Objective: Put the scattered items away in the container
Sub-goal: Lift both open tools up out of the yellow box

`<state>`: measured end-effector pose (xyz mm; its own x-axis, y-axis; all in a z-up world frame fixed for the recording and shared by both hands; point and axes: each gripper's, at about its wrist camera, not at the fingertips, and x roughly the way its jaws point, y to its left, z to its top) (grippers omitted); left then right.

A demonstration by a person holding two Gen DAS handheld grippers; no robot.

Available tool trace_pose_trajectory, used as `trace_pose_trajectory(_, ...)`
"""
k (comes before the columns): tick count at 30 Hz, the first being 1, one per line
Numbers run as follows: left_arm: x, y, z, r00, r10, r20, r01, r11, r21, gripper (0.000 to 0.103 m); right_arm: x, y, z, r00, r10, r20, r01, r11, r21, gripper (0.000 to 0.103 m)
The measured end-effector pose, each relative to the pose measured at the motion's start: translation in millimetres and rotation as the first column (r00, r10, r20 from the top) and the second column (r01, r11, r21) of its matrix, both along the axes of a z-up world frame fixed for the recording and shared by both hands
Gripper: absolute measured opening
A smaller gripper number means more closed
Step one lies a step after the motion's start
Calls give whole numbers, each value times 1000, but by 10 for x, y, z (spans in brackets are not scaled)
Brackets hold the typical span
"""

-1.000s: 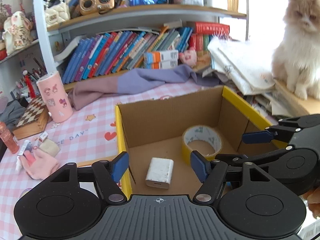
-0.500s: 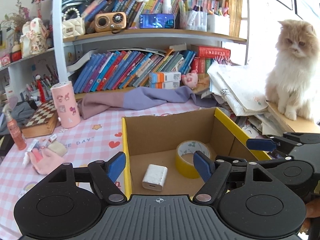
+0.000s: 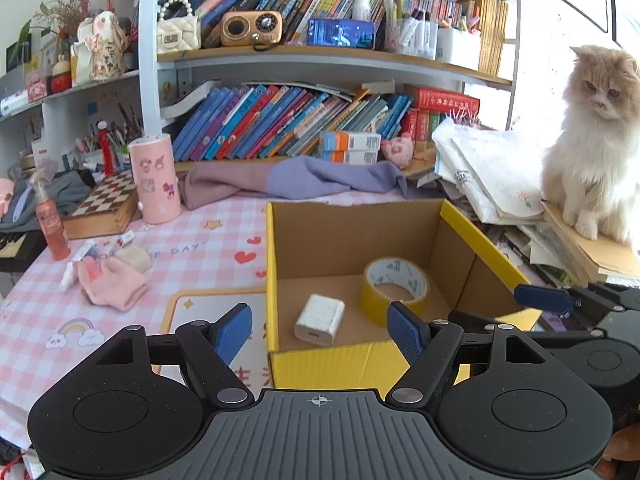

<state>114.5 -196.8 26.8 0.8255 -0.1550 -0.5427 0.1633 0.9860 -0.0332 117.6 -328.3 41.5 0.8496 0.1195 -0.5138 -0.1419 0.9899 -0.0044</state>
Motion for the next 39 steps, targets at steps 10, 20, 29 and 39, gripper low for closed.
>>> trace_pose_trajectory(10, -126, 144, -92, 999, -27, -30, 27, 1000, -14, 77, -180, 160, -60, 999, -47, -20, 46, 999, -20, 70)
trace_pose_trajectory(20, -227, 465, -143, 995, -72, -65, 70, 997, -37, 77, -380, 469, -84, 992, -114, -61, 112, 993, -37, 71)
trace_pose_trajectory(29, -301, 815, -175, 989, -103, -104, 99, 994, -42, 78, -525, 847, -75, 984, -154, -85, 151, 988, -42, 74)
trace_pose_trajectory(39, -382, 1256, -172, 988, -105, -116, 102, 994, -33, 78, -606, 1335, -88, 984, -143, -105, 140, 990, -36, 77)
